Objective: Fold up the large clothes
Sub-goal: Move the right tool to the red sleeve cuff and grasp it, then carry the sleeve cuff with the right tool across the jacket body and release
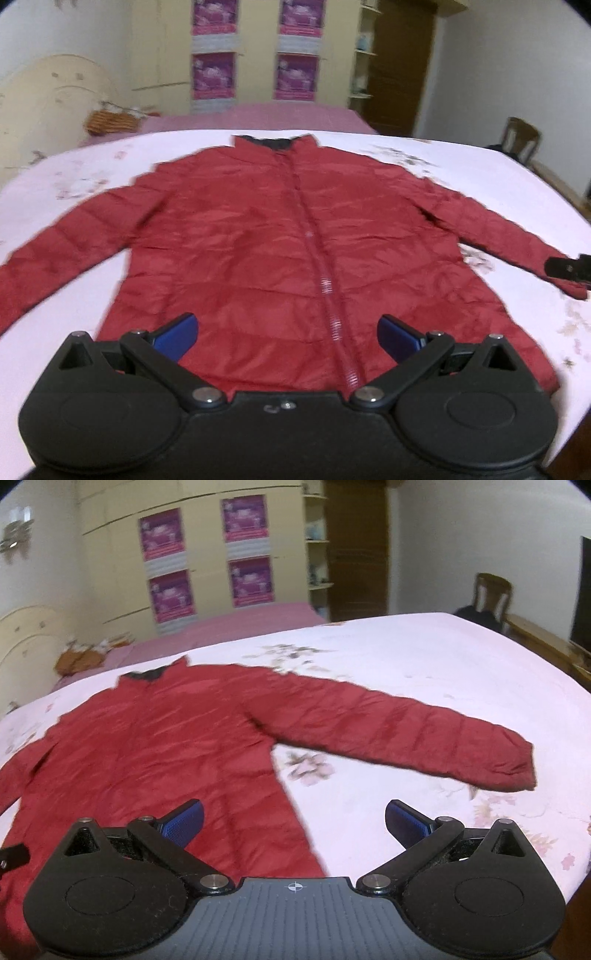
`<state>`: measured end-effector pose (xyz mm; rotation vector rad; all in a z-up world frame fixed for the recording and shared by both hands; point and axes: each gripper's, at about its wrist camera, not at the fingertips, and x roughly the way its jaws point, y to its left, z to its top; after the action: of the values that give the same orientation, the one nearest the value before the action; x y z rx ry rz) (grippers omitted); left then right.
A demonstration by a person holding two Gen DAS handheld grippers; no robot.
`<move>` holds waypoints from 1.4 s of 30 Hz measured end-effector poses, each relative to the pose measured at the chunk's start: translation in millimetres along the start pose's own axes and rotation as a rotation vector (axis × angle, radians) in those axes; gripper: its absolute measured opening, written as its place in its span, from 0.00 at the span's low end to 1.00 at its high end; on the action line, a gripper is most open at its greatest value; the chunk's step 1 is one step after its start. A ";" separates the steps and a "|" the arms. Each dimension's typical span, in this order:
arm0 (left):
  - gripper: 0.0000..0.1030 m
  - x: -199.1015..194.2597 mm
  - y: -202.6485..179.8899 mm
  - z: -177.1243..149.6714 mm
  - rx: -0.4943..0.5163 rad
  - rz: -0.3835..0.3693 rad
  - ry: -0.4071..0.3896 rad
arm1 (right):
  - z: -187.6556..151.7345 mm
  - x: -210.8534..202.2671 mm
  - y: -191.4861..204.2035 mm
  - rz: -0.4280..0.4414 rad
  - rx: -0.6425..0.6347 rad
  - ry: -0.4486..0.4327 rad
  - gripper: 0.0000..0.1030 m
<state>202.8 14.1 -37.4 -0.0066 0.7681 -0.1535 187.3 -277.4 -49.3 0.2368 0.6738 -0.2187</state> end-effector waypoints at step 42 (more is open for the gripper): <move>1.00 136.7 -24.0 74.1 -0.155 0.069 0.089 | 22.0 88.2 -236.1 -0.176 0.608 -0.137 0.12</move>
<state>347.7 -32.5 -77.0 -0.1206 0.8667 -0.0282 202.5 -518.9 -123.2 0.7387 0.4769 -0.6043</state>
